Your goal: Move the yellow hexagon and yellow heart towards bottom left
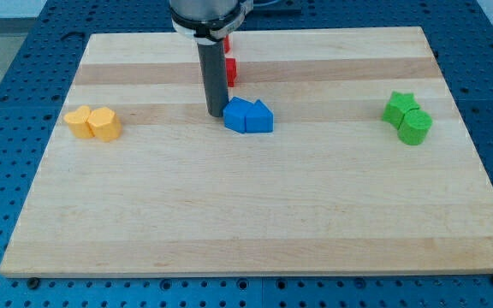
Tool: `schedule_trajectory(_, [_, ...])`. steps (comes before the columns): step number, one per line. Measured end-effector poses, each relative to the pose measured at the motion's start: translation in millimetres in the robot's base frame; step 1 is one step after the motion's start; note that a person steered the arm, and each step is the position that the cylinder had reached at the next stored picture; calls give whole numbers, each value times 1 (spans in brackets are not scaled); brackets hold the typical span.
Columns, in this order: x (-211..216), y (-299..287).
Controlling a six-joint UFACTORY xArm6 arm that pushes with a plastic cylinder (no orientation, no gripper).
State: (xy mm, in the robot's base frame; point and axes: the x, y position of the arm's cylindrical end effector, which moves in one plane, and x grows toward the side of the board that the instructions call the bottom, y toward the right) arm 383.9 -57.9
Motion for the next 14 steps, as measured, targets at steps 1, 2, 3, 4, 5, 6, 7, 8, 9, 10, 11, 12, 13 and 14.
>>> schedule_trajectory(1, [-2,-1])
schedule_trajectory(2, [-8,-34])
schedule_trajectory(3, [-7,-89])
schedule_trajectory(4, [-8,-132])
schedule_trajectory(5, [-8,-164])
schedule_trajectory(6, [-14,-183])
schedule_trajectory(7, [-10,-200])
schedule_trajectory(8, [11,-202])
schedule_trajectory(9, [27,-202])
schedule_trajectory(10, [37,-201])
schedule_trajectory(11, [26,-207])
schedule_trajectory(12, [-6,-206])
schedule_trajectory(13, [-18,-171])
schedule_trajectory(14, [-17,-125])
